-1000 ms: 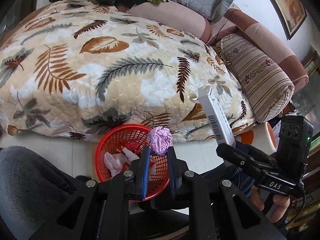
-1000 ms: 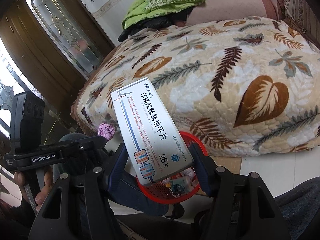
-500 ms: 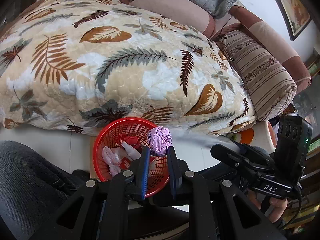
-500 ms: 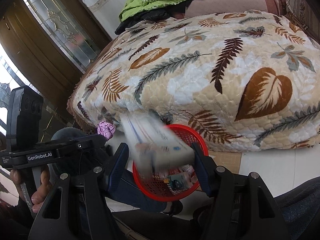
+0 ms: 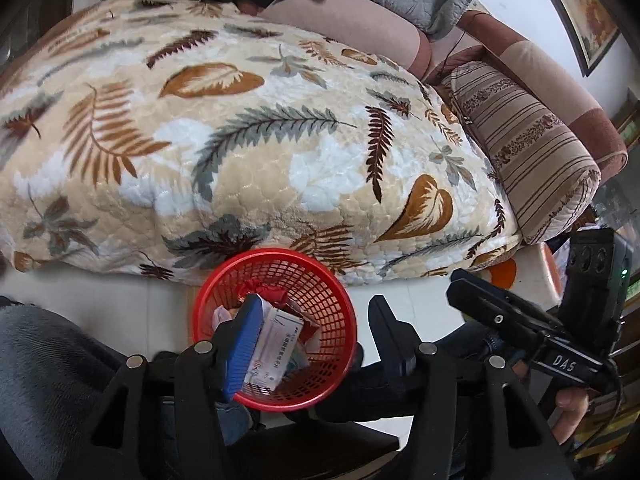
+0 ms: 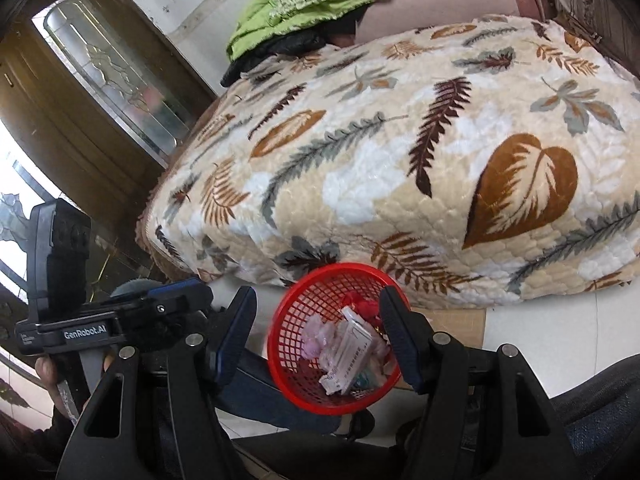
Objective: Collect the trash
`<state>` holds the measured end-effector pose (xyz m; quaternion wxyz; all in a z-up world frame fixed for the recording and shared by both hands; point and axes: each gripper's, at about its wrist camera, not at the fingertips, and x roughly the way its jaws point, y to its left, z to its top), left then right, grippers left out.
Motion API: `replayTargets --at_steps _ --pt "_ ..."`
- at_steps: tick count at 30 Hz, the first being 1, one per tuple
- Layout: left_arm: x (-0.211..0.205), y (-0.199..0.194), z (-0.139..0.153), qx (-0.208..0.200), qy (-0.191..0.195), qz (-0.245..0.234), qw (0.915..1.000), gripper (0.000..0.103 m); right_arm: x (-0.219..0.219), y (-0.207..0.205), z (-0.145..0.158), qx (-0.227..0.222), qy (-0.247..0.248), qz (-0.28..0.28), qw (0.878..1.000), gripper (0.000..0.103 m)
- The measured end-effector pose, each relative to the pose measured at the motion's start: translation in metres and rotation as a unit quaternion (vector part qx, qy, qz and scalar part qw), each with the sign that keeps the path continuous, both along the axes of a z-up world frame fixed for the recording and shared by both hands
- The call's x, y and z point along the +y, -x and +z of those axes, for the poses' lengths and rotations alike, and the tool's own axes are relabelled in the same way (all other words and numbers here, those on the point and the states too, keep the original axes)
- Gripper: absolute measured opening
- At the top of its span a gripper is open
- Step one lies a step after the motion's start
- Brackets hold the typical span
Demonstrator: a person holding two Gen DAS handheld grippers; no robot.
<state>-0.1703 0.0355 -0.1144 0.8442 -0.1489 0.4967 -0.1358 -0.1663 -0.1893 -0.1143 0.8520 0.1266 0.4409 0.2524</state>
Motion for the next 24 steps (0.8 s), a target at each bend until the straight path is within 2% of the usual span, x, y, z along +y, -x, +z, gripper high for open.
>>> replayTargets --at_steps 1,2,4,8,11,17,24 --pt "0.0 0.004 0.004 -0.008 -0.014 0.003 0.9999 0.061 0.002 0.003 0.004 -0.008 0.005 0.001 1.0 0.063" --pt "-0.001 0.007 0.006 -0.014 -0.025 0.007 0.9996 0.068 0.002 0.006 0.008 -0.016 0.012 0.001 1.0 0.063" --pt "0.0 0.015 0.012 -0.028 -0.049 0.023 0.9982 0.078 0.004 0.012 0.016 -0.032 0.027 0.001 0.999 0.064" --pt "-0.004 0.03 0.027 -0.055 -0.099 0.044 0.9926 0.08 0.005 0.025 0.029 -0.053 0.053 -0.002 0.997 0.068" --pt "-0.007 0.04 0.036 -0.071 -0.127 0.058 0.9877 0.095 0.004 0.035 0.034 -0.061 0.066 -0.001 0.996 0.069" --pt "-0.01 0.054 0.045 -0.094 -0.169 0.075 0.9783 0.095 0.003 0.051 0.038 -0.069 0.093 -0.01 0.993 0.071" --pt "-0.009 0.054 0.046 -0.086 -0.162 0.082 0.9798 0.095 0.01 0.057 0.039 -0.082 0.116 -0.005 0.99 0.073"
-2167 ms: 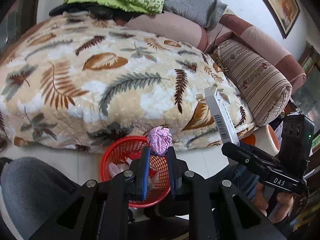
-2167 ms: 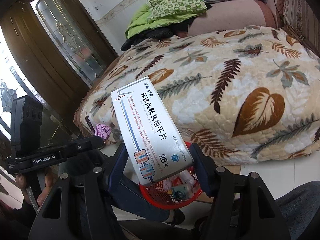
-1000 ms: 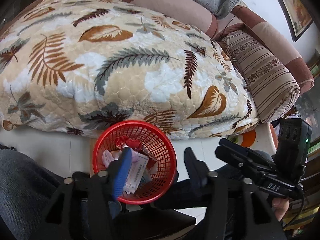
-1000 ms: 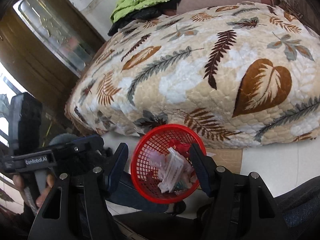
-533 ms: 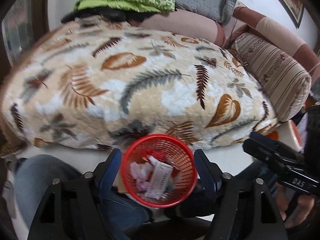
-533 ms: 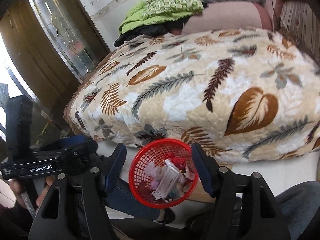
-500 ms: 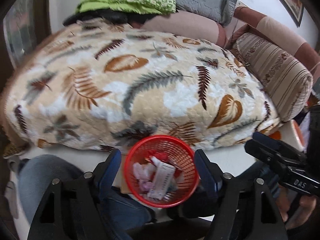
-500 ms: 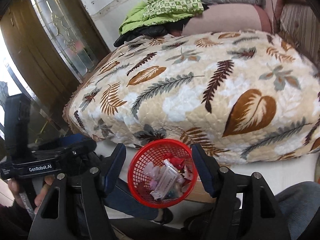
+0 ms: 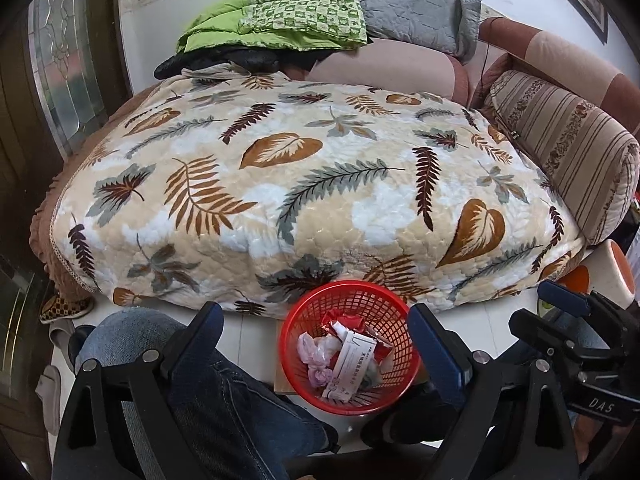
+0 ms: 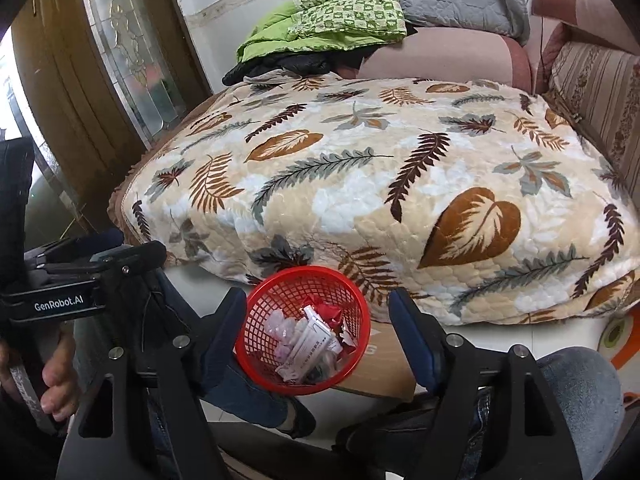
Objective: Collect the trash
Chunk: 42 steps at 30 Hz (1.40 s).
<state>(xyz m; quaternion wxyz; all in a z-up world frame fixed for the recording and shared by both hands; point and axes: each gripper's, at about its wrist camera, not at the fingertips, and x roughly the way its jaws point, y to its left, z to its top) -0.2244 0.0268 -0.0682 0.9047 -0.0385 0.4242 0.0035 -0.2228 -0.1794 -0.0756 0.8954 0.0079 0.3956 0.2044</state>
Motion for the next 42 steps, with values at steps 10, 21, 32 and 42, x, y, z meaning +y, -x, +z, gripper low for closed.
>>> replayTargets --at_steps 10,21,32,42 --pt "0.0021 -0.0003 -0.0006 0.0 -0.003 -0.001 1.0 0.095 0.0041 -0.0006 -0.0014 0.002 0.002 0.0 1.0 0.077" --pt "0.0031 -0.0002 -0.0017 0.001 -0.001 0.0 1.0 0.095 -0.0001 -0.0028 -0.0053 0.003 0.002 -0.002 1.0 0.078" --pt "0.0063 -0.0016 -0.004 0.004 -0.003 -0.001 1.0 0.095 -0.0012 -0.004 -0.006 0.004 0.003 -0.002 1.0 0.078" --pt "0.0065 -0.0021 -0.0041 0.004 -0.004 -0.002 1.0 0.095 -0.0011 -0.0038 -0.0069 0.004 0.003 -0.002 1.0 0.078"
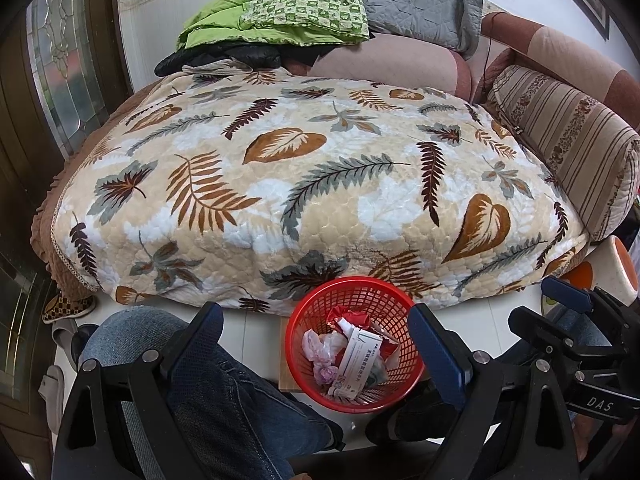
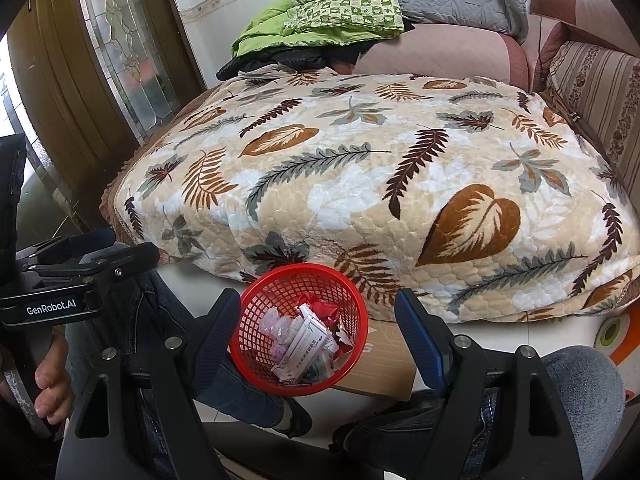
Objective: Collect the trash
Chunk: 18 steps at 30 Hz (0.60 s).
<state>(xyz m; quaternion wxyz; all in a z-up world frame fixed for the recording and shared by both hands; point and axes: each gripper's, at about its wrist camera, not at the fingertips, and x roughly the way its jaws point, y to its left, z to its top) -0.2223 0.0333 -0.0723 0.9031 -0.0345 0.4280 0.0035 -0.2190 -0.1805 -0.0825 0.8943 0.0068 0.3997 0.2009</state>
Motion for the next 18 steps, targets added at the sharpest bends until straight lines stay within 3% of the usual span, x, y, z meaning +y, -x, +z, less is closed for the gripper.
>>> replayTargets --at_steps 18 --pt "-0.0007 0.0002 -0.0016 0.001 0.0 0.0 1.0 0.095 0.0008 -0.0003 0.0004 0.001 0.001 0.0 1.0 0.078"
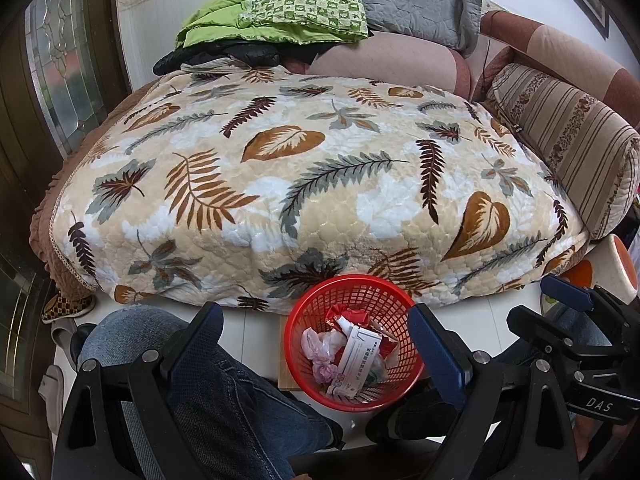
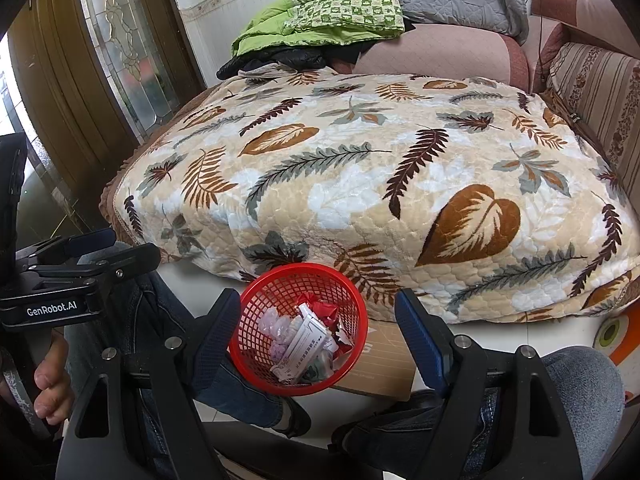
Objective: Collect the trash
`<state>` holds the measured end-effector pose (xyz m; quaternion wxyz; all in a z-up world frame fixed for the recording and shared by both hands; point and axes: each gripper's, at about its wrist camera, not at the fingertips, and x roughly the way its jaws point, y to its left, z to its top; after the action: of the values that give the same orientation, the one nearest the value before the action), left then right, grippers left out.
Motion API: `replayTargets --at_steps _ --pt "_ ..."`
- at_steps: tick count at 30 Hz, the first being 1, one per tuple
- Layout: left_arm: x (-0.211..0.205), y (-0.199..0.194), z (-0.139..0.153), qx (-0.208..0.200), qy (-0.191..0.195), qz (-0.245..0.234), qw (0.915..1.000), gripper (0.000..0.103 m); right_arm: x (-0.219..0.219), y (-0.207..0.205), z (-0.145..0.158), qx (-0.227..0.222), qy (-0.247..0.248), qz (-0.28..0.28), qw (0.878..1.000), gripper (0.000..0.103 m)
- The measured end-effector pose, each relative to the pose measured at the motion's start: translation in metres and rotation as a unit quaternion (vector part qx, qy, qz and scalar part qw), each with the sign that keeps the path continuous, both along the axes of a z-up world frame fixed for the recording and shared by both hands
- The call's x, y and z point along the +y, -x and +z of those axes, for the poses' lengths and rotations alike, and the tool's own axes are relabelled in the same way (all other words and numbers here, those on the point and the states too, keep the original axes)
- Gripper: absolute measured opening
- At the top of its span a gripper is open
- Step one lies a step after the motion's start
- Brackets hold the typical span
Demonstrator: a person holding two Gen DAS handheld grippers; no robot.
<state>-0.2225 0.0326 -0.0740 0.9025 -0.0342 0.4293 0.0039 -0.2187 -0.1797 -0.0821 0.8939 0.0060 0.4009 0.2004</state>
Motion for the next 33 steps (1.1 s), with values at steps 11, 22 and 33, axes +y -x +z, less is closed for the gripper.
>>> replayTargets --at_steps 11,22,33 --pt "0.001 -0.002 0.0 0.0 -0.001 0.0 1.0 0.096 0.0 -0.001 0.0 0.0 0.001 0.0 1.0 0.078" --pt "0.001 -0.001 -0.006 0.002 -0.002 0.0 1.0 0.095 0.0 -0.001 -0.002 0.002 0.001 -0.001 1.0 0.078" --pt "0.002 -0.018 -0.028 0.025 0.011 -0.009 0.9996 0.096 -0.001 -0.011 -0.017 0.02 0.002 0.01 1.0 0.078"
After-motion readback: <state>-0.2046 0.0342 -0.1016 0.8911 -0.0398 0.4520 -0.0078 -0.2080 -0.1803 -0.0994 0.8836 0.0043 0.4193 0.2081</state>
